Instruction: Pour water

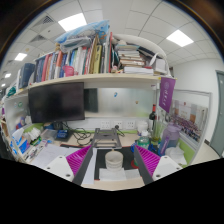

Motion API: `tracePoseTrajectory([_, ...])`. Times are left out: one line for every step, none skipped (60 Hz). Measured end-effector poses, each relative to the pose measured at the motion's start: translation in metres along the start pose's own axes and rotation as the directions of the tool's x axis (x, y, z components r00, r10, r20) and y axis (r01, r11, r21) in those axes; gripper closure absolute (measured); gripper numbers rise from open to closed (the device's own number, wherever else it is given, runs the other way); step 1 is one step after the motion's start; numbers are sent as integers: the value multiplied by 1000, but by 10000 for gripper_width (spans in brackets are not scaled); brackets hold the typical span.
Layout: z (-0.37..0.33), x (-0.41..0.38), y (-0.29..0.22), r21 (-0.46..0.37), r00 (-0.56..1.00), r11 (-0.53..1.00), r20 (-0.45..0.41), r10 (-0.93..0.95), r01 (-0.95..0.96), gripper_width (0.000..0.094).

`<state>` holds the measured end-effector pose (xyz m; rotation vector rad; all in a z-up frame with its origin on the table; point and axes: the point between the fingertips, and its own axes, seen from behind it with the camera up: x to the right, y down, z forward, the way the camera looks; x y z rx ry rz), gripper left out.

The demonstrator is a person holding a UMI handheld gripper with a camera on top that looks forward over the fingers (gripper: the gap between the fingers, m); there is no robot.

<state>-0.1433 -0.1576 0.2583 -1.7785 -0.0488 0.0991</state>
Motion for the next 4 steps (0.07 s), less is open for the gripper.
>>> tracePoseTrajectory([0,-1,0,-1,1000,1000,-1,2,-2,79])
tracePoseTrajectory([0,-2,0,-1,1000,1000,-3,3,-3,78])
tracePoseTrajectory([0,-3,0,0,1000,1000,-3,5,-5,76])
tracePoseTrajectory([0,-3,0,1,1000,1000,-4,6,-6,76])
